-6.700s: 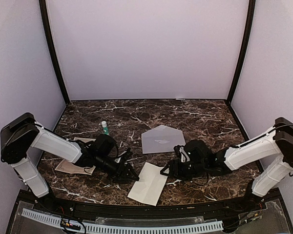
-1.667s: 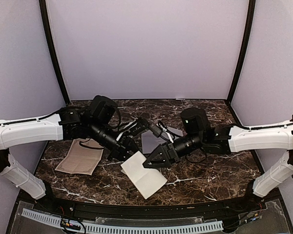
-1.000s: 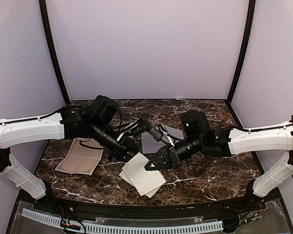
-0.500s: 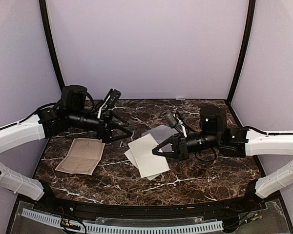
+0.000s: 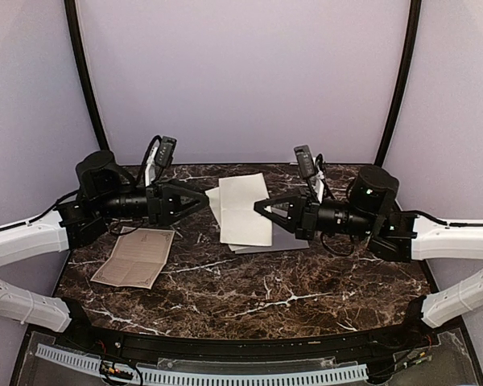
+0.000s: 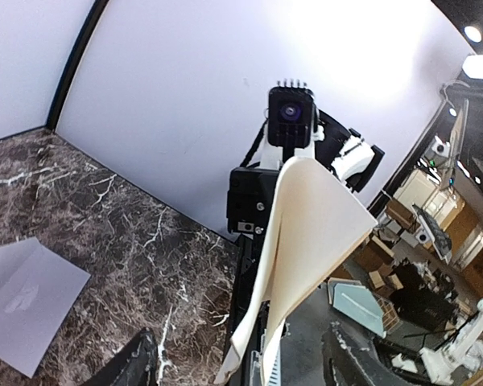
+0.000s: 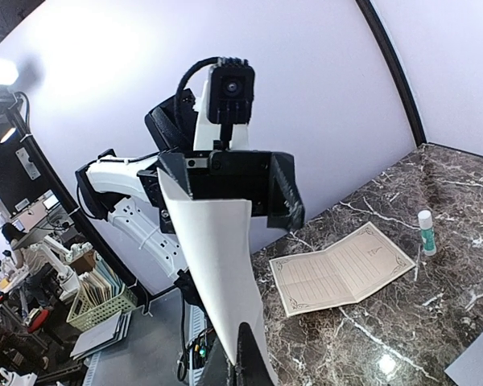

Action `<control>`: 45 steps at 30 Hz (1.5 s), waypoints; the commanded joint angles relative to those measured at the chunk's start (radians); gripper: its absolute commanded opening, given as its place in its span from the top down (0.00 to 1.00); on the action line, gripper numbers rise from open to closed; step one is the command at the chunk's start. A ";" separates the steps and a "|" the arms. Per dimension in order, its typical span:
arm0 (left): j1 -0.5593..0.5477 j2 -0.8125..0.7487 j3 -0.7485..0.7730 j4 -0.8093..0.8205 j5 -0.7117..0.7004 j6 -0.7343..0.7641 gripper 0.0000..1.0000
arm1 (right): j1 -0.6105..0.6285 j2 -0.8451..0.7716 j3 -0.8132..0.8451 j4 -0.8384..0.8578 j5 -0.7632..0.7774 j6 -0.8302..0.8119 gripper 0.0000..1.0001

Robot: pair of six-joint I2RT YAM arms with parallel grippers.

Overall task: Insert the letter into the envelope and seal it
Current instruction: Fold the letter.

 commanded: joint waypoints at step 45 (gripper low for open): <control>-0.043 0.212 0.170 -0.351 0.331 0.241 1.00 | -0.039 0.106 0.415 -0.769 -0.139 -0.316 0.23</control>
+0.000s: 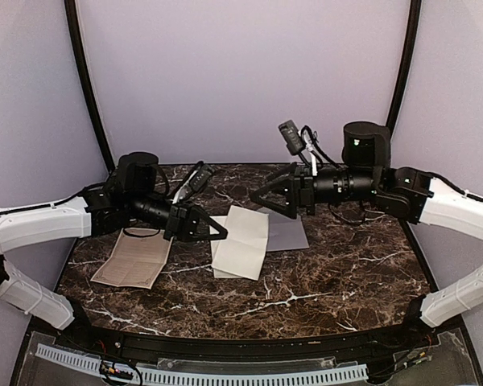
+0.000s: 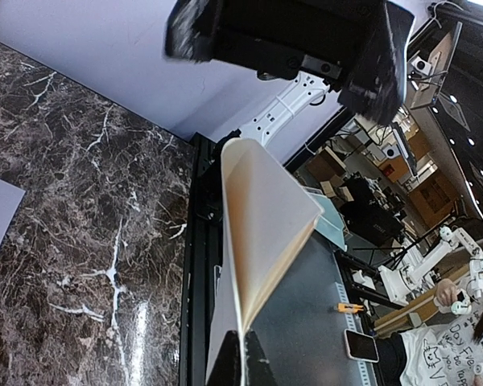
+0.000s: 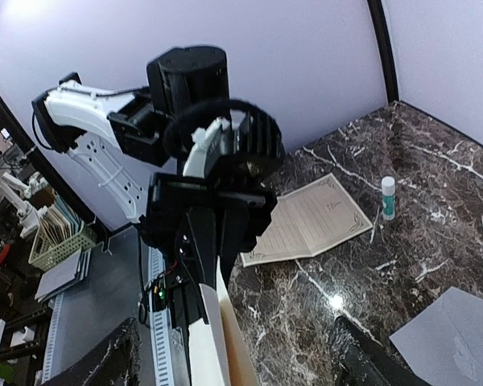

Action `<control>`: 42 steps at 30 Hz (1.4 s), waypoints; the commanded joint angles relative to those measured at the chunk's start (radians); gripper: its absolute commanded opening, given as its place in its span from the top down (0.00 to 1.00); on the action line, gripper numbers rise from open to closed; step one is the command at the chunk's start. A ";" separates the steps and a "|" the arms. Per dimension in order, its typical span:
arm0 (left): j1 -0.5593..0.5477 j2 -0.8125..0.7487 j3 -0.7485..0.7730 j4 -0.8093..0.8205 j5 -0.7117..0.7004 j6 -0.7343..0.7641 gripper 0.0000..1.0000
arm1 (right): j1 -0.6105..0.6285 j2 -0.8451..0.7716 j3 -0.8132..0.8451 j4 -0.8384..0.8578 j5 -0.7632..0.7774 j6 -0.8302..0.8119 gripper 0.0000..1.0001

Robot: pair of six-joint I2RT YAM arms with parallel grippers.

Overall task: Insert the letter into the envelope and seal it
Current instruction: Fold the letter.

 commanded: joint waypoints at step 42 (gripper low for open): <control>0.033 -0.059 -0.041 0.038 0.047 -0.008 0.75 | 0.017 0.068 -0.023 -0.029 -0.230 -0.002 1.00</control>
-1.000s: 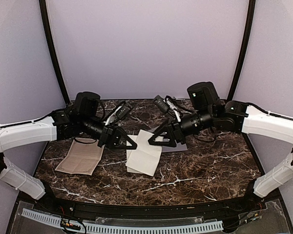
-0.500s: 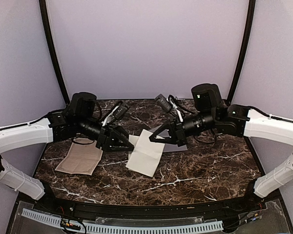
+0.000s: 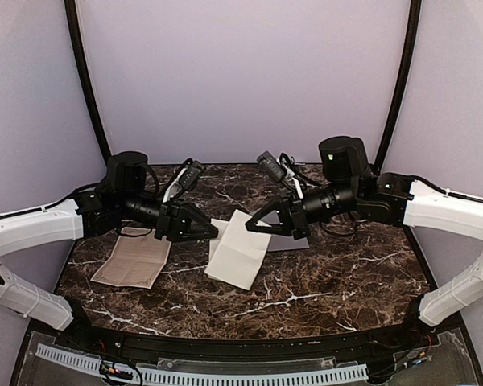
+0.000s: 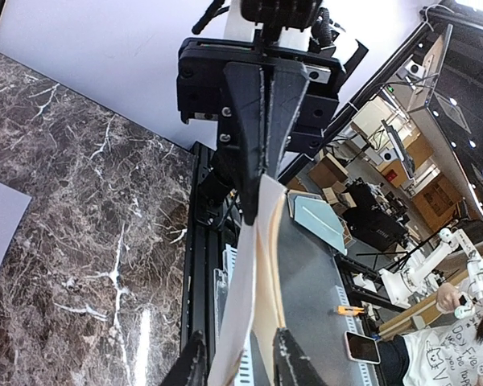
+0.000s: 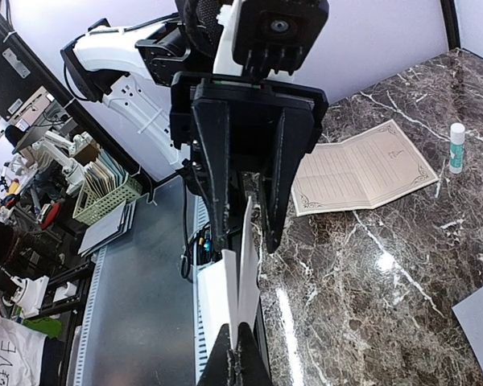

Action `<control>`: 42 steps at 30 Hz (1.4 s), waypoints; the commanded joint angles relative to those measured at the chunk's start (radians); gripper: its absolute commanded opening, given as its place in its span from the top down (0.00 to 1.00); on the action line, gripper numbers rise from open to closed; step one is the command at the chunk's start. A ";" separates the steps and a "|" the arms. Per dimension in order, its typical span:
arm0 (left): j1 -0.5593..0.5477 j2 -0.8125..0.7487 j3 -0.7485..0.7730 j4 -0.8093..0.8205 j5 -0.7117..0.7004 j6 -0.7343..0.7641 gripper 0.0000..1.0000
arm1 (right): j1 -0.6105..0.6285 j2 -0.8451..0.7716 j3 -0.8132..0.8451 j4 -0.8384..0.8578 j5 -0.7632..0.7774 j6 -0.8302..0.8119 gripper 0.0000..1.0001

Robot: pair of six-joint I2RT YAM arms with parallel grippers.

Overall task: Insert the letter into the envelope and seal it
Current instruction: Fold the letter.

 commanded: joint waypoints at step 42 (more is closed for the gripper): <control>0.002 0.039 -0.015 0.112 0.103 -0.070 1.00 | -0.030 -0.044 -0.019 0.015 -0.003 -0.025 0.71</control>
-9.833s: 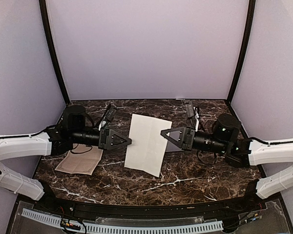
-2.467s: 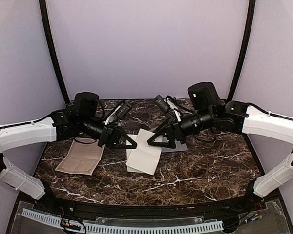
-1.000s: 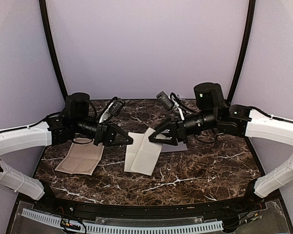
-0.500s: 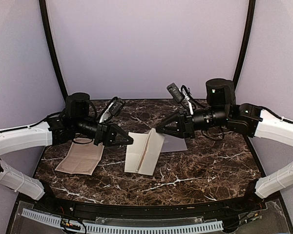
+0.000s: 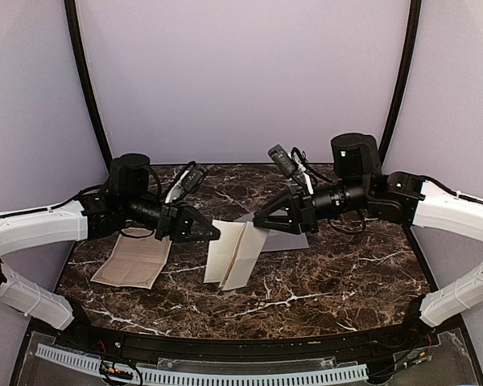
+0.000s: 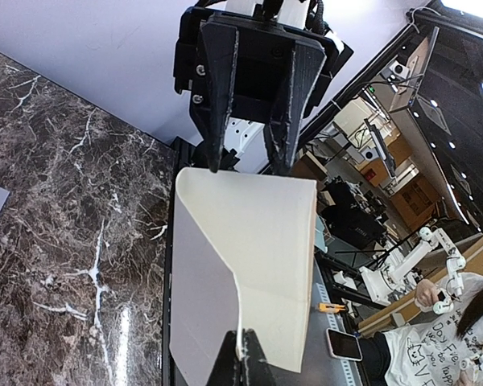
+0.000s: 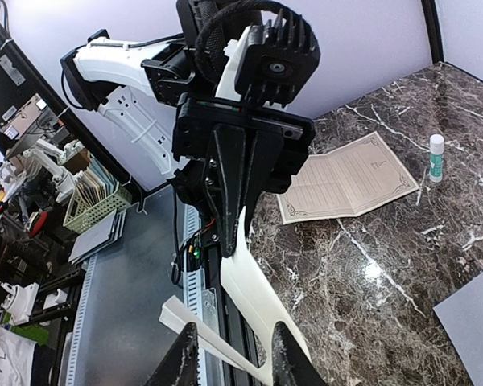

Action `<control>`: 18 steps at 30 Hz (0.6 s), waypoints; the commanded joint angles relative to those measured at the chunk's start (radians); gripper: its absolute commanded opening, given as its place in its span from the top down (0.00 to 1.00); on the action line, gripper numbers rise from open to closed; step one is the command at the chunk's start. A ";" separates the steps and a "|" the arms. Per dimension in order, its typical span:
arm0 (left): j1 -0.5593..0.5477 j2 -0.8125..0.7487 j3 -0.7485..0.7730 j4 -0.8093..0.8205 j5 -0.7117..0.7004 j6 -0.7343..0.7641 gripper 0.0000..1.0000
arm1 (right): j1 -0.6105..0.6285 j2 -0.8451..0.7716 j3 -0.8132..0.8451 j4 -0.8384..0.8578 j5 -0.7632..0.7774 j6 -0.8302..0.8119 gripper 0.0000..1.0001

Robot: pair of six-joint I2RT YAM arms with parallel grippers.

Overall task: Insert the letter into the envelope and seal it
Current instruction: Fold the letter.

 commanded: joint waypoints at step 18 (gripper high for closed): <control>0.002 0.032 -0.019 0.169 0.098 -0.134 1.00 | 0.005 0.049 -0.017 0.121 -0.093 -0.010 0.64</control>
